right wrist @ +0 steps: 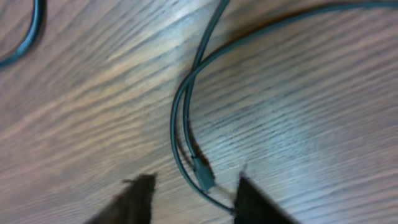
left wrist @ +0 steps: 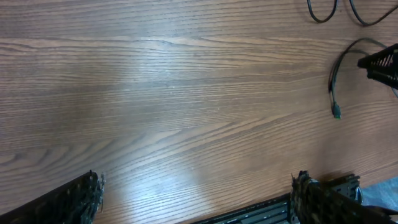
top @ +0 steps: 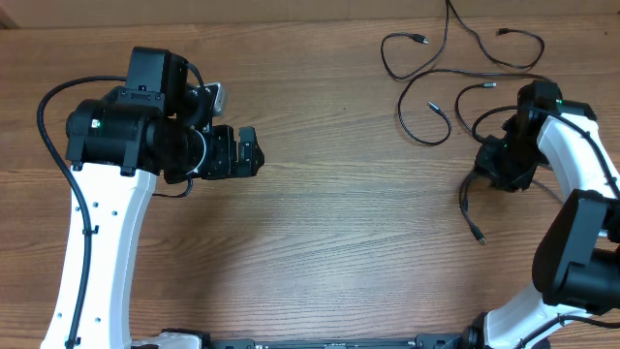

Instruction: Untangle cables

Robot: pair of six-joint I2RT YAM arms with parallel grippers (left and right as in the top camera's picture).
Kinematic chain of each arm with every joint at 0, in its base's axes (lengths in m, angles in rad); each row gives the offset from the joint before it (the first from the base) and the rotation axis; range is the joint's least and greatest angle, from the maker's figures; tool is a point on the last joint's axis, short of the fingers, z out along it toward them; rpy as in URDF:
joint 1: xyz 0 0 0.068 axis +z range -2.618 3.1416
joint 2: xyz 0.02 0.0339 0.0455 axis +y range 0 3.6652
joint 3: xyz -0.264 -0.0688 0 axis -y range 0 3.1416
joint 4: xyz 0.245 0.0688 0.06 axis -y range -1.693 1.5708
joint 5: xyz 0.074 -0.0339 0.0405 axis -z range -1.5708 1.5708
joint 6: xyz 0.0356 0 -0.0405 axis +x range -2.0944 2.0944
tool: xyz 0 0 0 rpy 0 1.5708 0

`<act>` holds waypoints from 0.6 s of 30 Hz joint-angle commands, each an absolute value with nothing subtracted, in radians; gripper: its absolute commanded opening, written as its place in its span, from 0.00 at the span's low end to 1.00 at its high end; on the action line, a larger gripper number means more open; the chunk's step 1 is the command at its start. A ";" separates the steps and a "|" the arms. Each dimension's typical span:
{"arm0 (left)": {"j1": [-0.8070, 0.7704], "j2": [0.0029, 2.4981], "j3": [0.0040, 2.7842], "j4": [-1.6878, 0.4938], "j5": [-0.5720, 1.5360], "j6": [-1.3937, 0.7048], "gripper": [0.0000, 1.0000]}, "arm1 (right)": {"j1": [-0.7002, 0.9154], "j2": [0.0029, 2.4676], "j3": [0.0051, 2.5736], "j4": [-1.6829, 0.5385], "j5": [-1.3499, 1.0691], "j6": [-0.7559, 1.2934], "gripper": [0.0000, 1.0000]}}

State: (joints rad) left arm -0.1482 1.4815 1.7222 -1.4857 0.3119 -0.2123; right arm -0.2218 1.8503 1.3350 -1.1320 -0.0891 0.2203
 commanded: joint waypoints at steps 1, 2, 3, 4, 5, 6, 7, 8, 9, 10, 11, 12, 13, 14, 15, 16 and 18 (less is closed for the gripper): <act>-0.144 1.471 1.736 -1.485 0.304 -0.233 1.00 | -0.221 1.825 1.348 -1.132 -0.081 0.216 0.60; -0.144 1.471 1.736 -1.485 0.304 -0.233 0.99 | -0.221 1.825 1.348 -1.134 -0.088 0.218 0.61; -0.144 1.471 1.736 -1.485 0.304 -0.233 1.00 | -0.221 1.825 1.348 -1.139 -0.107 0.228 0.61; -0.144 1.471 1.736 -1.485 0.304 -0.233 1.00 | -0.221 1.825 1.348 -1.142 -0.121 0.236 0.61; -0.144 1.471 1.737 -1.484 0.304 -0.233 0.99 | -0.220 1.825 1.348 -1.147 -0.155 0.235 0.61; -0.144 1.471 1.736 -1.484 0.304 -0.233 1.00 | -0.218 1.825 1.348 -1.151 -0.171 0.235 0.61; -0.144 1.471 1.736 -1.484 0.304 -0.233 0.99 | -0.215 1.825 1.348 -1.153 -0.177 0.235 0.64; -0.144 1.471 1.736 -1.484 0.304 -0.233 1.00 | -0.213 1.825 1.348 -1.153 -0.179 0.236 0.67; -0.144 1.471 1.736 -1.484 0.304 -0.233 1.00 | -0.210 1.825 1.348 -1.153 -0.182 0.239 0.72; -0.144 1.471 1.736 -1.484 0.304 -0.233 1.00 | -0.208 1.825 1.348 -1.154 -0.186 0.241 0.75; -0.144 1.471 1.736 -1.485 0.304 -0.233 1.00 | -0.205 1.825 1.348 -1.155 -0.189 0.248 0.76; -0.144 1.471 1.736 -1.485 0.304 -0.233 1.00 | -0.203 1.825 1.348 -1.158 -0.189 0.263 0.77; -0.144 1.471 1.736 -1.485 0.304 -0.233 0.99 | -0.202 1.825 1.348 -1.162 -0.189 0.266 0.76; -0.144 1.471 1.736 -1.485 0.304 -0.233 0.99 | -0.201 1.824 1.348 -1.167 -0.189 0.270 0.76; -0.144 1.471 1.736 -1.485 0.306 -0.233 1.00 | -0.201 1.823 1.348 -1.175 -0.189 0.280 0.76; -0.144 1.471 1.736 -1.486 0.307 -0.233 1.00 | -0.201 1.821 1.348 -1.183 -0.189 0.290 0.76; -0.144 1.471 1.736 -1.492 0.307 -0.233 0.99 | -0.201 1.809 1.348 -1.203 -0.189 0.300 0.76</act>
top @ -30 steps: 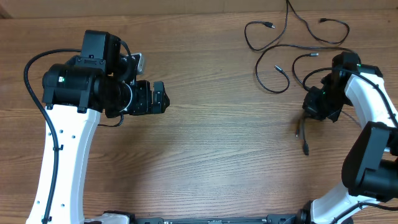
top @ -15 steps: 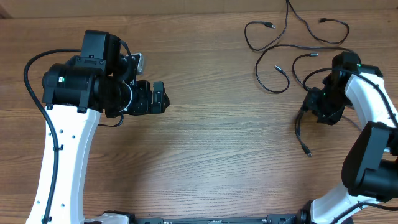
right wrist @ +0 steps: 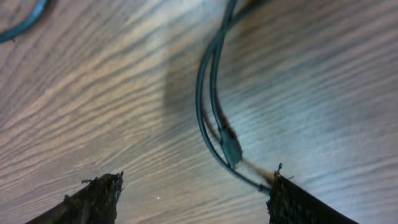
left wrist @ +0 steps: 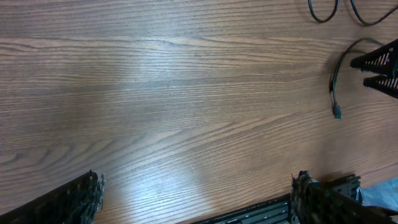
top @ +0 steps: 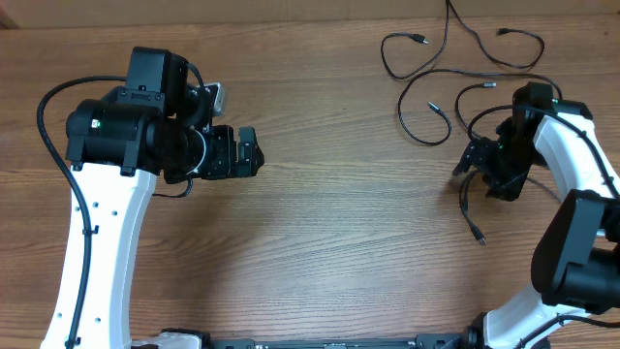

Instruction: Untangle cables

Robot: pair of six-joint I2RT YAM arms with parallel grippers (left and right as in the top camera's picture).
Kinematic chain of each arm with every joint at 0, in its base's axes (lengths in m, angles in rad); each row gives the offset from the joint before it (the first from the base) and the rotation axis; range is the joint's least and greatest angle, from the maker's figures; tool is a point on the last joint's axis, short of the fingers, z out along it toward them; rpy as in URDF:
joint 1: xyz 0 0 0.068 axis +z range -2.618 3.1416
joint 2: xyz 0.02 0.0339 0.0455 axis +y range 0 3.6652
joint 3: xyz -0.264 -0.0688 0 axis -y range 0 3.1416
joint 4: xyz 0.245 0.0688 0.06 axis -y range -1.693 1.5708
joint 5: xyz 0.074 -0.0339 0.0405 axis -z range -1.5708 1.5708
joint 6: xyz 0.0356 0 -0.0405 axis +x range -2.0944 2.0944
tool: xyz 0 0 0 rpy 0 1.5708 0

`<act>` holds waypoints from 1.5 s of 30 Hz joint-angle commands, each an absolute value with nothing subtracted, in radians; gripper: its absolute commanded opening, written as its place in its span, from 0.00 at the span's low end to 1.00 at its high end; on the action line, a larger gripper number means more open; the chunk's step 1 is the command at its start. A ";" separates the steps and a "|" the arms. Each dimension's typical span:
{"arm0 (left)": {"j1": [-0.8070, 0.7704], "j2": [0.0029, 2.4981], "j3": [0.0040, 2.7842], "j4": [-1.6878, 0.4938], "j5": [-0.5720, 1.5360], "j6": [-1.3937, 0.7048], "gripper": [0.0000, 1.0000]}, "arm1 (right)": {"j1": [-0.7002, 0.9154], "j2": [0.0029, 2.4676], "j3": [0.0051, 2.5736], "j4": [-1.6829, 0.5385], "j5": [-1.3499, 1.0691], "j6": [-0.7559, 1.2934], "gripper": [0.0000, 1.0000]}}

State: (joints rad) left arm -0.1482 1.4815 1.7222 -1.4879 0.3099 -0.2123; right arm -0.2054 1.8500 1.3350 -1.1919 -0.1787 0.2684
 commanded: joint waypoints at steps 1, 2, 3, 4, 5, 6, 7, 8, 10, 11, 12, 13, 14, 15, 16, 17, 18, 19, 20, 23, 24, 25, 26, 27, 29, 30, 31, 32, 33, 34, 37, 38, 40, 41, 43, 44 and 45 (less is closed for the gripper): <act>-0.144 1.471 1.736 -1.494 0.307 -0.233 0.99 | -0.201 1.798 1.348 -1.216 -0.189 0.300 0.76; -0.144 1.471 1.736 -1.496 0.309 -0.234 1.00 | -0.201 1.771 1.348 -1.242 -0.189 0.300 0.74; -0.144 1.471 1.737 -1.497 0.315 -0.240 1.00 | -0.201 1.753 1.348 -1.256 -0.189 0.299 0.73; -0.144 1.471 1.736 -1.495 0.327 -0.249 0.99 | -0.199 1.732 1.348 -1.270 -0.189 0.298 0.71; -0.144 1.470 1.736 -1.490 0.344 -0.253 1.00 | -0.195 1.702 1.348 -1.287 -0.189 0.290 0.70; -0.144 1.470 1.737 -1.481 0.371 -0.255 1.00 | -0.189 1.672 1.348 -1.299 -0.188 0.290 0.69; -0.144 1.469 1.736 -1.473 0.390 -0.255 1.00 | -0.182 1.642 1.348 -1.309 -0.190 0.292 0.68; -0.144 1.467 1.736 -1.461 0.409 -0.256 1.00 | -0.170 1.607 1.348 -1.317 -0.197 0.294 0.68; -0.145 1.460 1.737 -1.442 0.420 -0.264 1.00 | -0.139 1.530 1.348 -1.334 -0.200 0.293 0.69; -0.145 1.453 1.736 -1.436 0.418 -0.271 1.00 | -0.119 1.486 1.348 -1.342 -0.196 0.293 0.69; -0.145 1.445 1.736 -1.433 0.419 -0.271 0.99 | -0.101 1.442 1.348 -1.349 -0.185 0.297 0.72; -0.145 1.435 1.736 -1.434 0.418 -0.270 0.98 | -0.086 1.404 1.348 -1.356 -0.167 0.311 0.75; -0.145 1.420 1.736 -1.438 0.414 -0.270 0.96 | -0.069 1.359 1.348 -1.365 -0.142 0.327 0.84; -0.145 1.401 1.736 -1.446 0.409 -0.270 0.95 | -0.053 1.312 1.348 -1.372 -0.115 0.343 1.00; -0.145 1.380 1.736 -1.453 0.398 -0.270 0.95 | -0.041 1.272 1.348 -1.378 -0.094 0.355 1.00; -0.145 1.355 1.736 -1.459 0.375 -0.271 0.95 | -0.030 1.228 1.348 -1.382 -0.081 0.368 1.00; -0.145 1.323 1.736 -1.464 0.347 -0.271 0.95 | -0.020 1.184 1.348 -1.383 -0.080 0.371 1.00; -0.145 1.287 1.736 -1.468 0.311 -0.278 0.96 | -0.010 1.140 1.348 -1.383 -0.083 0.371 1.00; -0.145 1.258 1.736 -1.470 0.284 -0.289 0.96 | -0.004 1.105 1.348 -1.383 -0.083 0.371 1.00; -0.145 1.150 1.736 -1.481 0.252 -0.304 1.00 | 0.007 0.991 1.348 -1.384 -0.083 0.371 1.00; -0.145 1.119 1.736 -1.491 0.252 -0.304 1.00 | 0.007 0.950 1.348 -1.386 -0.081 0.371 1.00; -0.145 1.087 1.736 -1.506 0.252 -0.304 1.00 | 0.007 0.923 1.348 -1.387 -0.080 0.370 1.00; -0.145 1.059 1.736 -1.522 0.250 -0.303 1.00 | 0.007 0.896 1.348 -1.390 -0.079 0.370 1.00; -0.145 1.024 1.734 -1.543 0.247 -0.303 1.00 | 0.007 0.865 1.348 -1.393 -0.079 0.371 1.00; -0.145 0.953 1.718 -1.570 0.244 -0.304 1.00 | 0.007 0.813 1.348 -1.398 -0.080 0.371 1.00; -0.144 0.915 1.705 -1.573 0.244 -0.305 1.00 | 0.007 0.792 1.348 -1.399 -0.079 0.370 1.00; -0.144 0.869 1.688 -1.571 0.244 -0.310 0.99 | 0.007 0.770 1.348 -1.400 -0.079 0.370 1.00; -0.144 0.822 1.668 -1.565 0.244 -0.311 1.00 | 0.007 0.753 1.348 -1.401 -0.079 0.370 1.00; -0.144 0.778 1.650 -1.560 0.244 -0.312 1.00 | 0.007 0.736 1.348 -1.401 -0.079 0.370 1.00; -0.144 0.727 1.628 -1.553 0.243 -0.311 1.00 | 0.007 0.719 1.348 -1.402 -0.079 0.370 1.00; -0.144 0.553 1.548 -1.518 0.241 -0.340 1.00 | 0.007 0.685 1.348 -1.401 -0.079 0.370 1.00; -0.144 0.497 1.523 -1.505 0.232 -0.361 1.00 | 0.007 0.679 1.348 -1.401 -0.079 0.370 1.00; -0.144 0.407 1.488 -1.492 0.205 -0.398 0.99 | 0.007 0.676 1.348 -1.401 -0.079 0.370 1.00; -0.144 0.342 1.470 -1.488 0.197 -0.406 0.99 | 0.007 0.678 1.348 -1.400 -0.079 0.370 1.00; -0.144 0.287 1.464 -1.488 0.198 -0.406 1.00 | 0.007 0.678 1.348 -1.399 -0.079 0.370 1.00; -0.144 0.268 1.464 -1.488 0.198 -0.406 1.00 | 0.007 0.678 1.348 -1.397 -0.080 0.370 1.00; -0.144 0.255 1.464 -1.487 0.198 -0.408 1.00 | 0.007 0.678 1.348 -1.397 -0.080 0.370 1.00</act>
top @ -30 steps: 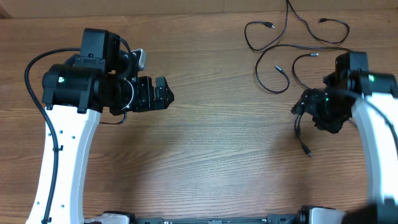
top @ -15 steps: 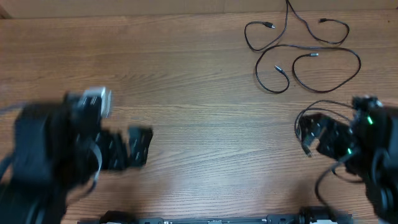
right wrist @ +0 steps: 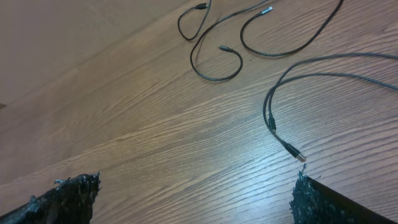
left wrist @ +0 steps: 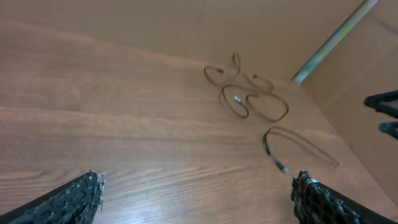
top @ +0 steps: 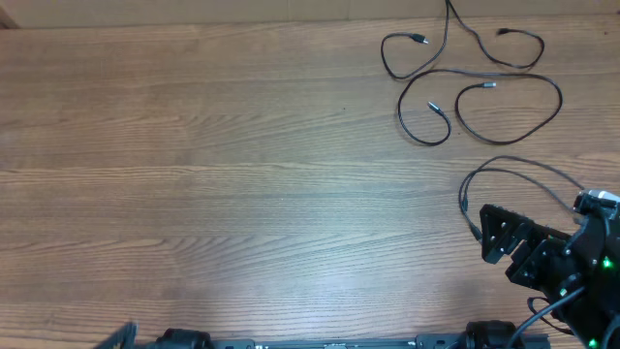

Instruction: Untangle cables

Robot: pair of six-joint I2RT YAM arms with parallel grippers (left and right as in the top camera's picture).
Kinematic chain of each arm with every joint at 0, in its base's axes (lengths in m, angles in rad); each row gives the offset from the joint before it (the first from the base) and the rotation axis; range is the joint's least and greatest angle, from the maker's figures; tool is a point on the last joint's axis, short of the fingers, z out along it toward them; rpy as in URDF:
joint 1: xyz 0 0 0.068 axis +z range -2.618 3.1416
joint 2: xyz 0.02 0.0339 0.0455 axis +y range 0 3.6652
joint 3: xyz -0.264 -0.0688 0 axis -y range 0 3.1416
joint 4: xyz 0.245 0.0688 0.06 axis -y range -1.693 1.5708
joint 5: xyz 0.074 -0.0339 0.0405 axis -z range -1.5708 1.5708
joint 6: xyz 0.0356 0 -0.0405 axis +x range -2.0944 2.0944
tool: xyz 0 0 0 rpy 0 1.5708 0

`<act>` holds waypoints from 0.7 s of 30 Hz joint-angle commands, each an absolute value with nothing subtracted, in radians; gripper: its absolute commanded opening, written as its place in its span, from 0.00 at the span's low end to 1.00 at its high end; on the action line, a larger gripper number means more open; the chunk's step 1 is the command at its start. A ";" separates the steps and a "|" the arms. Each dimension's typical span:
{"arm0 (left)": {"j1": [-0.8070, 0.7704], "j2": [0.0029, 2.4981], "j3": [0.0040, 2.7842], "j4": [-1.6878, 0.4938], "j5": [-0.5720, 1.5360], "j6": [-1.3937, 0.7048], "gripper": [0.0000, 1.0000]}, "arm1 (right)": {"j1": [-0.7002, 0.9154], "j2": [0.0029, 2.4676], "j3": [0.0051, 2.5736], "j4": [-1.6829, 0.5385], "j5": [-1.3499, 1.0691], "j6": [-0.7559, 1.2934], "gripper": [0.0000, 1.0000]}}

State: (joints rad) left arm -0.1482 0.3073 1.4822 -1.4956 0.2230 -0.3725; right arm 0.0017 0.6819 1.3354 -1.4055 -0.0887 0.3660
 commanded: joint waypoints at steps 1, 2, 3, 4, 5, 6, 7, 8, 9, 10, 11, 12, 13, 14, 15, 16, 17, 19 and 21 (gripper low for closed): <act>-0.144 0.244 1.464 -1.487 0.198 -0.408 1.00 | 0.007 0.678 1.348 -1.397 -0.080 0.370 1.00; -0.144 0.237 1.464 -1.487 0.198 -0.408 1.00 | 0.007 0.678 1.348 -1.398 -0.080 0.370 1.00; -0.144 0.234 1.464 -1.488 0.198 -0.408 0.99 | 0.007 0.678 1.348 -1.398 -0.080 0.371 1.00; -0.144 0.234 1.464 -1.492 0.199 -0.408 0.99 | 0.007 0.678 1.348 -1.397 -0.080 0.370 1.00; -0.144 0.234 1.462 -1.493 0.199 -0.408 1.00 | 0.007 0.678 1.348 -1.394 -0.080 0.370 1.00; -0.144 0.234 1.460 -1.497 0.199 -0.408 1.00 | 0.007 0.678 1.348 -1.387 -0.080 0.370 1.00; -0.144 0.234 1.460 -1.503 0.199 -0.408 1.00 | 0.007 0.678 1.348 -1.374 -0.080 0.370 1.00; -0.144 0.234 1.460 -1.515 0.199 -0.407 0.99 | 0.007 0.678 1.348 -1.362 -0.080 0.370 1.00; -0.144 0.234 1.460 -1.527 0.199 -0.407 0.99 | 0.007 0.678 1.348 -1.353 -0.080 0.370 1.00; -0.144 0.234 1.460 -1.538 0.199 -0.407 0.99 | 0.007 0.678 1.348 -1.343 -0.080 0.370 1.00; -0.144 0.234 1.460 -1.564 0.199 -0.406 1.00 | 0.007 0.678 1.348 -1.328 -0.080 0.370 1.00; -0.144 0.234 1.460 -1.575 0.199 -0.404 1.00 | 0.007 0.678 1.348 -1.325 -0.080 0.370 1.00; -0.144 0.234 1.460 -1.581 0.199 -0.404 0.99 | 0.007 0.678 1.348 -1.323 -0.080 0.370 1.00; -0.144 0.234 1.460 -1.587 0.199 -0.405 1.00 | 0.007 0.678 1.348 -1.321 -0.080 0.370 1.00; -0.144 0.234 1.460 -1.595 0.199 -0.405 1.00 | 0.007 0.678 1.348 -1.321 -0.079 0.370 1.00; -0.144 0.234 1.460 -1.605 0.199 -0.405 1.00 | 0.007 0.678 1.348 -1.322 -0.080 0.369 1.00; -0.144 0.234 1.460 -1.615 0.199 -0.405 0.99 | 0.007 0.678 1.348 -1.322 -0.079 0.365 1.00; -0.144 0.234 1.460 -1.628 0.199 -0.405 0.99 | 0.007 0.678 1.348 -1.334 -0.079 0.358 1.00; -0.144 0.234 1.460 -1.628 0.199 -0.405 0.99 | 0.007 0.678 1.348 -1.342 -0.080 0.344 1.00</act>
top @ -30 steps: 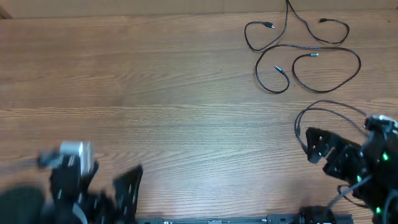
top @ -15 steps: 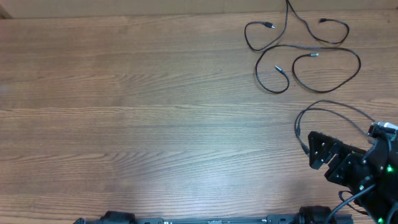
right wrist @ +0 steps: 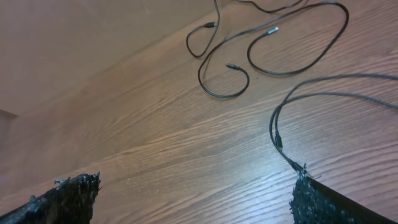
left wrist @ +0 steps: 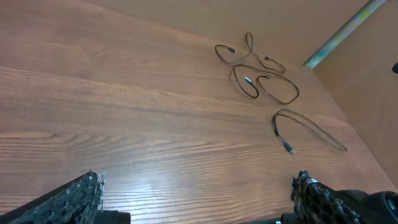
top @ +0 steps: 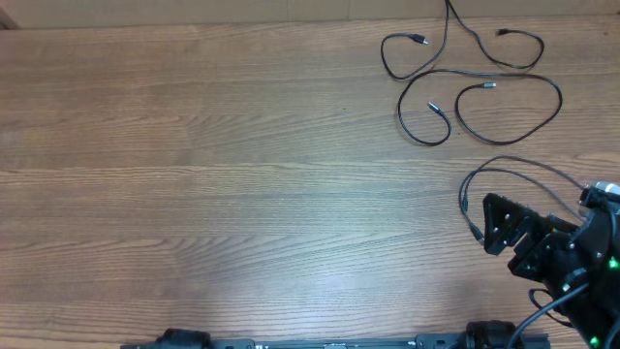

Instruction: Untangle cables

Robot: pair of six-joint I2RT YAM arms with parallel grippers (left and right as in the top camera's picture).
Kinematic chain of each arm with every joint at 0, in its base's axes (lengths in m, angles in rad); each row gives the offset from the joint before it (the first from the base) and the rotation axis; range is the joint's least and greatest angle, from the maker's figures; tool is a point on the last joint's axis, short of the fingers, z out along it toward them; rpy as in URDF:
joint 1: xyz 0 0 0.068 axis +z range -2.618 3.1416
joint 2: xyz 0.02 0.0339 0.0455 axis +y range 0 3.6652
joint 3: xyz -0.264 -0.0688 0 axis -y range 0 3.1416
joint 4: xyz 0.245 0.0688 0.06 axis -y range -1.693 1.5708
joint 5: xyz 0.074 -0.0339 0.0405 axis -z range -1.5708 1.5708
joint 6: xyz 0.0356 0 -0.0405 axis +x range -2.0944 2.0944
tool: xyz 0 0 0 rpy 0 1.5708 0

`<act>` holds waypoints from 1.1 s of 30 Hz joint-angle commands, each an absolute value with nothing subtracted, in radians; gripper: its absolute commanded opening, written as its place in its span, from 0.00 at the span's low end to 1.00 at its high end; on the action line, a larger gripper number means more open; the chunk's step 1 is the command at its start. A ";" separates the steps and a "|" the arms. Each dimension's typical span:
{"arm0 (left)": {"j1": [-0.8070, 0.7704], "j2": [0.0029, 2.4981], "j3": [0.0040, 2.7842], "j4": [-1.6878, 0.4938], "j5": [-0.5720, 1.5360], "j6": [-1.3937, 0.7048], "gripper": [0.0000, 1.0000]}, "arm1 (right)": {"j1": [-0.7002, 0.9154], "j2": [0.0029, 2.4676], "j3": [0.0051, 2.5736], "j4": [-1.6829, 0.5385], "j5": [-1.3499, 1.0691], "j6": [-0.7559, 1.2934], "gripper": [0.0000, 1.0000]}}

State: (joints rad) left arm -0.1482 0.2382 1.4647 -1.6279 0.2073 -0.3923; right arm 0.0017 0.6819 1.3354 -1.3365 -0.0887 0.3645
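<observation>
Thin black cables [top: 455, 73] lie looped and crossing one another at the far right of the wooden table; the same bunch shows in the left wrist view [left wrist: 256, 70] and the right wrist view [right wrist: 273, 46]. One single cable [top: 504, 167] lies apart from them, nearer the front, and its plug end [right wrist: 297, 165] points toward me. My right gripper [top: 511, 236] hovers open at the front right, just beside that plug end, holding nothing. My left gripper [left wrist: 196, 186] is open and empty, far back from the cables and outside the overhead view.
Bare wood-grain tabletop [top: 232, 174] spans the left and middle. A tan wall rises behind the table, with a pale green strip [left wrist: 342, 31] at its corner. The table's front rail [top: 329, 342] runs along the near edge.
My right gripper has shifted slightly toward the right at the front edge. The left wrist camera looks at the table from a slightly different angle. The cables lie as before.
First my right gripper was down on the single cable at the right, jaws narrow, while the left arm hung over the left table. Then its jaws stood wider over that cable. Later both arms were back at the front edge, with the cable lying apart from the bunch.
</observation>
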 commanded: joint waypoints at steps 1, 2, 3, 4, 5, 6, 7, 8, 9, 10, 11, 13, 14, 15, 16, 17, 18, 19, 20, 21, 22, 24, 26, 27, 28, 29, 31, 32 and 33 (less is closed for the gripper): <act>-0.144 0.234 1.460 -1.628 0.199 -0.405 0.99 | 0.007 0.678 1.348 -1.345 -0.079 0.334 1.00; -0.144 0.234 1.460 -1.627 0.199 -0.405 0.99 | 0.007 0.678 1.348 -1.348 -0.080 0.323 1.00; -0.144 0.234 1.460 -1.627 0.199 -0.405 0.99 | 0.007 0.678 1.348 -1.349 -0.080 0.311 1.00; -0.144 0.234 1.460 -1.627 0.202 -0.405 1.00 | 0.007 0.678 1.348 -1.351 -0.079 0.301 1.00; -0.144 0.234 1.460 -1.627 0.201 -0.405 1.00 | 0.007 0.678 1.348 -1.352 -0.079 0.290 1.00; -0.144 0.234 1.460 -1.627 0.202 -0.405 1.00 | 0.007 0.678 1.348 -1.353 -0.079 0.284 1.00; -0.144 0.234 1.460 -1.627 0.202 -0.405 1.00 | 0.007 0.678 1.348 -1.355 -0.079 0.283 1.00; -0.144 0.234 1.460 -1.627 0.202 -0.405 1.00 | 0.007 0.678 1.348 -1.359 -0.080 0.284 1.00; -0.144 0.234 1.460 -1.627 0.202 -0.405 1.00 | 0.007 0.678 1.348 -1.365 -0.080 0.284 1.00; -0.144 0.234 1.460 -1.627 0.202 -0.405 1.00 | 0.007 0.677 1.348 -1.388 -0.080 0.284 1.00; -0.144 0.234 1.460 -1.627 0.202 -0.405 0.99 | 0.007 0.675 1.348 -1.405 -0.080 0.284 1.00; -0.144 0.234 1.460 -1.627 0.202 -0.405 0.99 | 0.007 0.664 1.348 -1.438 -0.080 0.284 1.00; -0.144 0.234 1.460 -1.627 0.202 -0.405 1.00 | 0.007 0.655 1.348 -1.448 -0.080 0.284 1.00; -0.144 0.234 1.460 -1.627 0.202 -0.405 0.99 | 0.007 0.640 1.348 -1.454 -0.080 0.284 1.00; -0.144 0.234 1.460 -1.627 0.202 -0.405 1.00 | 0.007 0.624 1.348 -1.459 -0.081 0.284 1.00; -0.144 0.234 1.460 -1.627 0.202 -0.405 1.00 | 0.007 0.600 1.348 -1.466 -0.094 0.283 1.00; -0.144 0.234 1.460 -1.627 0.202 -0.405 1.00 | 0.007 0.577 1.348 -1.475 -0.114 0.279 1.00; -0.144 0.234 1.460 -1.627 0.202 -0.405 0.99 | 0.007 0.558 1.348 -1.483 -0.135 0.266 1.00; -0.144 0.234 1.460 -1.627 0.202 -0.405 1.00 | 0.007 0.529 1.348 -1.508 -0.171 0.230 1.00; -0.144 0.234 1.460 -1.627 0.202 -0.405 1.00 | 0.007 0.517 1.348 -1.527 -0.172 0.231 1.00; -0.144 0.234 1.460 -1.627 0.202 -0.405 1.00 | 0.007 0.509 1.348 -1.546 -0.171 0.231 1.00; -0.144 0.234 1.460 -1.627 0.202 -0.405 1.00 | 0.007 0.508 1.348 -1.582 -0.175 0.233 1.00; -0.144 0.234 1.460 -1.627 0.202 -0.405 1.00 | 0.007 0.508 1.348 -1.613 -0.179 0.235 1.00; -0.144 0.234 1.460 -1.627 0.202 -0.405 0.99 | 0.007 0.508 1.348 -1.621 -0.180 0.235 1.00; -0.144 0.234 1.460 -1.627 0.202 -0.405 0.99 | 0.007 0.508 1.348 -1.629 -0.179 0.235 1.00; -0.144 0.234 1.460 -1.627 0.202 -0.405 1.00 | 0.007 0.508 1.348 -1.635 -0.179 0.235 1.00; -0.144 0.234 1.460 -1.627 0.202 -0.405 1.00 | 0.007 0.508 1.348 -1.635 -0.178 0.234 1.00; -0.144 0.234 1.460 -1.627 0.202 -0.405 1.00 | 0.007 0.508 1.348 -1.635 -0.178 0.234 1.00; -0.144 0.234 1.460 -1.627 0.202 -0.405 0.99 | 0.007 0.508 1.348 -1.635 -0.178 0.234 1.00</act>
State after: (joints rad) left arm -0.1482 0.2382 1.4647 -1.6283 0.2073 -0.3939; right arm 0.0017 0.5060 1.3361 -1.6379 -0.1692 0.2455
